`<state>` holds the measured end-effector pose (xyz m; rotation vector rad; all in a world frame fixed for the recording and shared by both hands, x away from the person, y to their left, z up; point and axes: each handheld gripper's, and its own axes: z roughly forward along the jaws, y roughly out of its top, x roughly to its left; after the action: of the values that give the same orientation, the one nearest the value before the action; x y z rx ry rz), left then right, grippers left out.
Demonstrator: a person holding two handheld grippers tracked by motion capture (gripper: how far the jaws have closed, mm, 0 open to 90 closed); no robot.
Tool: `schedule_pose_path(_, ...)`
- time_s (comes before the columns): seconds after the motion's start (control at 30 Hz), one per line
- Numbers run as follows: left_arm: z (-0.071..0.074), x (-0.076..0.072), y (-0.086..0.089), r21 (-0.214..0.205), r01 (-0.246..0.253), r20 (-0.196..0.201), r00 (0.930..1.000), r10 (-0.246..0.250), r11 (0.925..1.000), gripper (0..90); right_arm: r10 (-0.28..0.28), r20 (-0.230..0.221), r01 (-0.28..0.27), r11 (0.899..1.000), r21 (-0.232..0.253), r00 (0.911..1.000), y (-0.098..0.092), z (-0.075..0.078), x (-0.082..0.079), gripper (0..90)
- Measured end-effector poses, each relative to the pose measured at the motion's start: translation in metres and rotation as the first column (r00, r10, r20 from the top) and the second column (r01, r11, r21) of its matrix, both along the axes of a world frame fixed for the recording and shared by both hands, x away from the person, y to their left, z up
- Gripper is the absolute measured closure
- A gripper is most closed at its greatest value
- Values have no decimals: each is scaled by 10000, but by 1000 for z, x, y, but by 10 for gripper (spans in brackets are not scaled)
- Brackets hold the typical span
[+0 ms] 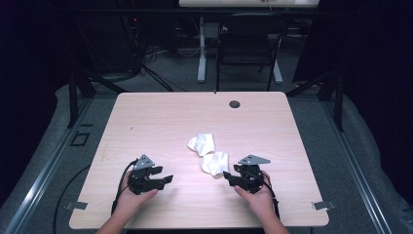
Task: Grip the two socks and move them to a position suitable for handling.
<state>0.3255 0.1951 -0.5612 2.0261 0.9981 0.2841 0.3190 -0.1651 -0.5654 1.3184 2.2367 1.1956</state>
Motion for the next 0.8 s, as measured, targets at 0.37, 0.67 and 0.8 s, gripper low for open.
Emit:
schedule_pose_path(0.37, -1, 2, 6, -461, -643, 13, 9979, 644, 9969, 345, -294, 339, 324, 9950, -940, 9990, 9, -4, 1, 358)
schedule_pose_path(0.67, 0, 4, 7, -970, -830, 126, 9963, 846, 9918, 313, -420, 367, 449, 9957, -814, 9984, 5, -4, 0, 341)
schedule_pose_path(0.8, 2, 5, 9, -1177, -902, 125, 9957, 923, 9889, 302, -519, 148, 531, 9941, -950, 9985, 7, -5, 1, 298)
